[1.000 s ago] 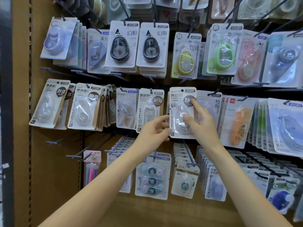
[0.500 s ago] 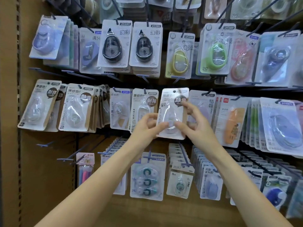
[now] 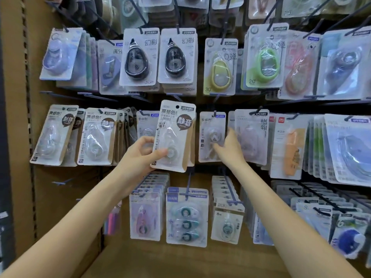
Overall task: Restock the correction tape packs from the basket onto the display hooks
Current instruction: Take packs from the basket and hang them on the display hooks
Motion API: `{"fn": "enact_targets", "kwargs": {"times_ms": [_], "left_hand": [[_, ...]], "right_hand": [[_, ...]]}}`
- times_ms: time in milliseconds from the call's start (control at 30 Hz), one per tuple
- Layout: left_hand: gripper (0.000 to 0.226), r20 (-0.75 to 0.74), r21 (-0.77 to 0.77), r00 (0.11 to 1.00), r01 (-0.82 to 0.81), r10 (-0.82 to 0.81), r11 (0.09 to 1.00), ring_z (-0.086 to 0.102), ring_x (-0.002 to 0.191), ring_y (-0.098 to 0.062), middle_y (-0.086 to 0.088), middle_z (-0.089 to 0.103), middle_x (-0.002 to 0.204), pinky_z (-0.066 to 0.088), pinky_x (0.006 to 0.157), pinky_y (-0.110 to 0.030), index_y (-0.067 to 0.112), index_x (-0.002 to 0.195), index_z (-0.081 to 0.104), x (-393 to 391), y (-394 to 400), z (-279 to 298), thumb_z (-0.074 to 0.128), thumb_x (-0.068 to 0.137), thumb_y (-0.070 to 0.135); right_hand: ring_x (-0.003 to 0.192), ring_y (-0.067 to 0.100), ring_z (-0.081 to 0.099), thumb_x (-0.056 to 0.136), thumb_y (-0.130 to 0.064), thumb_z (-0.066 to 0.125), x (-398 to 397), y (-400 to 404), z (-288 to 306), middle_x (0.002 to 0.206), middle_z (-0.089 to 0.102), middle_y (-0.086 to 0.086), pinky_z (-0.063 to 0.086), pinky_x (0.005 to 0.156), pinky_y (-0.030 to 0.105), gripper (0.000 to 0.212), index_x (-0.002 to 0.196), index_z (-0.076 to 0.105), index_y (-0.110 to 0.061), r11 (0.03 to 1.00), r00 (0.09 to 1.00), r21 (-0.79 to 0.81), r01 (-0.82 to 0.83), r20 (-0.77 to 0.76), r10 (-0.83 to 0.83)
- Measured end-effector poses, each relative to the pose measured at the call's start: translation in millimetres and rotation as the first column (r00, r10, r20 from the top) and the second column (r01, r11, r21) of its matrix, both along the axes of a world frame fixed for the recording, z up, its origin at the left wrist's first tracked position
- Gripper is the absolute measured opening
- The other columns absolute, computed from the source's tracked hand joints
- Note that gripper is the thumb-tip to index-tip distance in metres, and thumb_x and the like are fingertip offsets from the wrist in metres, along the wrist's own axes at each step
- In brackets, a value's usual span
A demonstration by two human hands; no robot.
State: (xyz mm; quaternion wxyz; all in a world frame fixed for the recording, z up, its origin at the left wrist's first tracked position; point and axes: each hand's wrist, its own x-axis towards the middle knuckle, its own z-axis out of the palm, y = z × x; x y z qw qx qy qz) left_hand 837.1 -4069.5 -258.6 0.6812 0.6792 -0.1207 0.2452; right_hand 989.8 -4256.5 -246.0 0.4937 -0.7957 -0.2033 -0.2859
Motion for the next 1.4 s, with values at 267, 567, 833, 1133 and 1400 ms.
{"fn": "enact_targets", "kwargs": {"times_ms": [267, 567, 833, 1133, 1400], "left_hand": [[0.031, 0.016, 0.091, 0.997, -0.081, 0.08, 0.993, 0.068, 0.096, -0.022, -0.002, 0.073, 0.1, 0.049, 0.093, -0.047, 0.014, 0.111, 0.049, -3.2, 8.4, -5.5, 0.064, 0.084, 0.014], [0.027, 0.002, 0.024, 0.995, -0.097, 0.097, 0.995, 0.068, 0.095, -0.024, -0.005, 0.073, 0.1, 0.051, 0.09, -0.045, 0.017, 0.108, 0.05, 4.4, 1.5, -12.2, 0.064, 0.085, 0.014], [0.026, 0.012, 0.046, 0.994, -0.113, 0.112, 0.993, 0.067, 0.098, -0.023, -0.006, 0.07, 0.105, 0.052, 0.089, -0.044, 0.019, 0.106, 0.049, 10.6, -13.4, -9.8, 0.064, 0.086, 0.015], [0.025, -0.026, 0.086, 0.998, -0.046, 0.049, 0.995, 0.066, 0.1, -0.022, -0.002, 0.07, 0.106, 0.05, 0.094, -0.045, 0.023, 0.103, 0.048, 28.1, -39.1, -7.9, 0.065, 0.086, 0.017], [0.025, -0.037, 0.084, 0.998, -0.047, 0.05, 0.995, 0.063, 0.103, -0.021, -0.003, 0.066, 0.11, 0.05, 0.094, -0.045, 0.023, 0.101, 0.046, 49.2, -67.3, -2.2, 0.065, 0.086, 0.016]], "right_hand": [[0.096, 0.013, 0.059, 0.09, -0.019, 0.06, -18.7, 6.1, -1.0, 0.11, 0.061, -0.001, 0.049, 0.077, 0.026, 0.025, 0.114, 0.055, -0.019, 0.959, 0.967, 0.193, -0.208, -0.107, 0.232], [0.097, 0.026, 0.066, 0.092, -0.001, 0.049, -42.4, -51.1, 11.4, 0.107, 0.069, 0.011, 0.053, 0.086, 0.042, 0.025, 0.112, 0.063, -0.009, 0.917, 0.867, 0.259, -0.302, -0.325, 0.377], [0.095, 0.025, 0.067, 0.093, -0.006, 0.051, -70.6, -72.6, 32.0, 0.103, 0.071, 0.008, 0.053, 0.083, 0.041, 0.022, 0.108, 0.065, -0.013, 0.884, 0.851, 0.17, -0.436, -0.241, 0.467], [0.1, 0.021, 0.065, 0.094, -0.004, 0.049, -87.1, -97.8, 9.6, 0.106, 0.07, 0.005, 0.051, 0.088, 0.039, 0.025, 0.105, 0.063, -0.021, 0.883, 0.937, 0.343, -0.322, -0.019, 0.349], [0.09, 0.01, 0.068, 0.094, -0.005, 0.049, -90.3, -100.9, 1.2, 0.096, 0.072, -0.005, 0.051, 0.075, 0.027, 0.026, 0.097, 0.063, -0.026, 0.876, 0.944, 0.36, -0.32, 0.038, 0.329]]}}
